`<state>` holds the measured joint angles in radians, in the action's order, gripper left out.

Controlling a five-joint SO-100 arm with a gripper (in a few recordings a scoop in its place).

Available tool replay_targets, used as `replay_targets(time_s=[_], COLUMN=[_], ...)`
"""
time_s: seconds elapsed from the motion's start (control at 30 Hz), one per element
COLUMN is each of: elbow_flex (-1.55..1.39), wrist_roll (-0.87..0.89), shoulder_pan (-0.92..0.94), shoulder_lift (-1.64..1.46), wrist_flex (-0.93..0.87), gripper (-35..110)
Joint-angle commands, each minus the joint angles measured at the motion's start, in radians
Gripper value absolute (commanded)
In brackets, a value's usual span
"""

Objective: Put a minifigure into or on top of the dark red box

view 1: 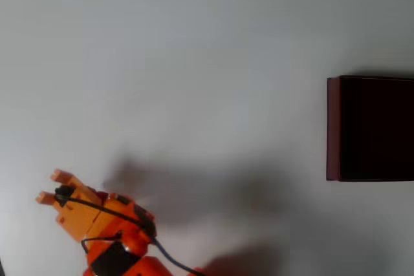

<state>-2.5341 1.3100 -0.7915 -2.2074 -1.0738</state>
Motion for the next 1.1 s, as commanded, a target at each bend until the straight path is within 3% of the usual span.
replay_targets(time_s=[0.0,0.33,0.63,1.07], elbow_flex=[0.040,0.120,0.290,0.540], wrist_roll=[-0.018,-0.186,-0.354,-0.689], shoulder_pan=[0.032,0.244,0.426,0.877], shoulder_lift=[-0.126,-0.357,-0.224,-0.008], wrist_flex=[-0.101,-0.388,-0.476,-0.563], gripper=[0,0,0,0])
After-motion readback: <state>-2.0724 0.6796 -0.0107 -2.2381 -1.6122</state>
